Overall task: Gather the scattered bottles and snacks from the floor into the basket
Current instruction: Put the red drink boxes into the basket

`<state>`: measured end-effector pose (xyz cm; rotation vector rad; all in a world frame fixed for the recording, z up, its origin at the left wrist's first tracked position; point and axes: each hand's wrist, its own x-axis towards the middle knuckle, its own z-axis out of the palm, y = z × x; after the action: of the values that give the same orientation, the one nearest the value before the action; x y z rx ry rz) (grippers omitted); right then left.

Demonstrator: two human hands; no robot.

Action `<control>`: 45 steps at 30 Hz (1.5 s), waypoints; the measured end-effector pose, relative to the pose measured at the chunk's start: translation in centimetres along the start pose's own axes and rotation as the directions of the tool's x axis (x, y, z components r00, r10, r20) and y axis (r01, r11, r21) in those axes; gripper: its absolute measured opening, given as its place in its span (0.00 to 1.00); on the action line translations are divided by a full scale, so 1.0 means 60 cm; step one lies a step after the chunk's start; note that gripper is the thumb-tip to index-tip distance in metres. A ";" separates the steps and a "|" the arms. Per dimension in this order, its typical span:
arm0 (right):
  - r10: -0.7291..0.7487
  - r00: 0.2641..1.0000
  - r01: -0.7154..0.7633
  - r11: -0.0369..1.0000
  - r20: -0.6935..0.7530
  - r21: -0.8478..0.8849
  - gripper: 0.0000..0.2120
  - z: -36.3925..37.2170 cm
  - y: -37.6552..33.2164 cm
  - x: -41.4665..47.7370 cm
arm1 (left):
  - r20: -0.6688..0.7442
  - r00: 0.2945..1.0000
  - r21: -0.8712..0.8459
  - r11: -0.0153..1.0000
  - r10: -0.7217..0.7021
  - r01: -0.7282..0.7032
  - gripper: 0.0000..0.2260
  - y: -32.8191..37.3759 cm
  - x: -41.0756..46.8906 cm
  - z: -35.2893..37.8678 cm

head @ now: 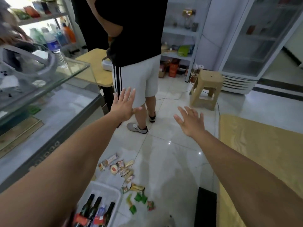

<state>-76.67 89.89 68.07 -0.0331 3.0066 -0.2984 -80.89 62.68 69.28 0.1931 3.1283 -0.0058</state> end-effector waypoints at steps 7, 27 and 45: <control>-0.125 0.992 0.125 0.991 0.007 -0.044 0.28 -0.025 0.054 0.176 | 0.049 0.996 -0.027 0.996 -0.080 0.082 0.37 0.024 0.126 0.012; -0.930 0.252 0.953 0.286 0.266 0.100 0.26 0.059 -0.266 0.614 | 0.046 0.306 -0.099 0.300 -0.951 0.949 0.38 -0.143 0.057 0.009; -0.846 -0.337 0.939 -0.334 0.414 0.082 0.29 0.283 -0.540 0.604 | 0.240 -0.292 -0.154 -0.333 -0.926 0.930 0.38 -0.097 -0.046 0.241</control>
<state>-110.28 53.60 53.68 -2.4377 1.6160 0.1418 -78.79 56.49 54.88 -2.3837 1.9459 0.4324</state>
